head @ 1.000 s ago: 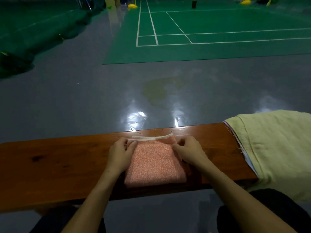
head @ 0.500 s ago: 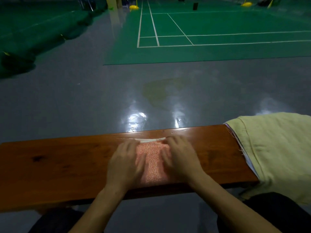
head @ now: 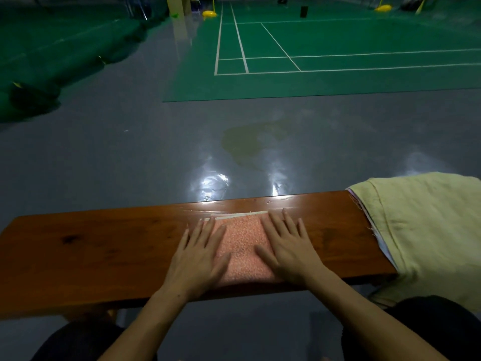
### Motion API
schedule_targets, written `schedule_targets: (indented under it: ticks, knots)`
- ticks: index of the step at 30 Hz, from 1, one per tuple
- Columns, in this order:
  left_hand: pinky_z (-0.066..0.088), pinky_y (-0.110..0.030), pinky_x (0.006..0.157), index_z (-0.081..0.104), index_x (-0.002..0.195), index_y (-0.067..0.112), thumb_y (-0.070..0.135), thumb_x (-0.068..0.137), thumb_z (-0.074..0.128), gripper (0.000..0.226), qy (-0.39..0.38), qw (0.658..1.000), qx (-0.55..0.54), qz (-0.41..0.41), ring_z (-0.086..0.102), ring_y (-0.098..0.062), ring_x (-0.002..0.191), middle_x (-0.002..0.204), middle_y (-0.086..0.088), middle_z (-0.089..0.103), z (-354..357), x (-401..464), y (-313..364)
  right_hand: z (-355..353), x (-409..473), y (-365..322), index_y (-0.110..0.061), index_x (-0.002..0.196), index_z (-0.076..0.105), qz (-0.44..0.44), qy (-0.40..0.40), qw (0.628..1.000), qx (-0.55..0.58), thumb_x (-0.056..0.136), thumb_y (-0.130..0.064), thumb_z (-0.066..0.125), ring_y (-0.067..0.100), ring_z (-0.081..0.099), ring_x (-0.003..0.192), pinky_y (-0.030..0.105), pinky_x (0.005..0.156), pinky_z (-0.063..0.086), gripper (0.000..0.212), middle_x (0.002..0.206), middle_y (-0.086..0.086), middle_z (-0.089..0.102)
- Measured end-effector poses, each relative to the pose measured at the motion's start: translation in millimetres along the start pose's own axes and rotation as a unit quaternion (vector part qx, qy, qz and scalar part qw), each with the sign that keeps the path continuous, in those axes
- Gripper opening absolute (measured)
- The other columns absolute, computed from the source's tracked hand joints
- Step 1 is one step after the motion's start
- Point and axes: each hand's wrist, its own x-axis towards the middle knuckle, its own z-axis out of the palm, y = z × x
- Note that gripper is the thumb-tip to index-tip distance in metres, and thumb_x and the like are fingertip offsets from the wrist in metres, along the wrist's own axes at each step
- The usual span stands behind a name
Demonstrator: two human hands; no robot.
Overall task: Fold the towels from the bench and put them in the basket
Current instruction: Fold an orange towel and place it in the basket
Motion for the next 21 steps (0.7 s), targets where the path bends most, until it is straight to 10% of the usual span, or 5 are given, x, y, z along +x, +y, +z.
schedule_targets:
  ticks: [6, 13, 21]
  knots:
    - [0.05, -0.042, 0.109, 0.064, 0.136, 0.033, 0.057, 0.099, 0.06, 0.044, 0.153, 0.975, -0.136, 0.083, 0.05, -0.01, 0.14, 0.152, 0.011, 0.054, -20, -32, -16, -24, -32, 0, -0.021, 0.144, 0.056, -0.096, 0.156, 0.977, 0.109, 0.104, -0.045, 0.051, 0.015, 0.051, 0.136, 0.043, 0.11, 0.052, 0.047, 0.152, 0.001, 0.052]
    - [0.042, -0.043, 0.119, 0.046, 0.152, 0.04, 0.071, 0.087, 0.062, 0.073, 0.057, 0.984, -0.085, 0.145, 0.037, -0.009, 0.15, 0.164, 0.015, 0.037, -9, -39, -14, -18, -51, -1, -0.037, 0.159, 0.028, -0.15, 0.008, 0.988, 0.042, 0.091, -0.077, 0.049, 0.012, 0.022, 0.156, 0.041, 0.128, 0.021, 0.082, 0.171, -0.009, 0.022]
    - [0.046, -0.029, 0.109, 0.052, 0.143, 0.033, 0.045, 0.074, 0.074, 0.073, 0.043, 0.985, -0.089, 0.142, 0.051, -0.006, 0.136, 0.15, 0.014, 0.054, -19, -20, -22, -23, -30, 3, -0.034, 0.148, 0.041, -0.146, 0.027, 0.988, 0.037, 0.086, -0.054, 0.066, 0.014, 0.04, 0.145, 0.04, 0.117, 0.039, 0.071, 0.161, -0.01, 0.037]
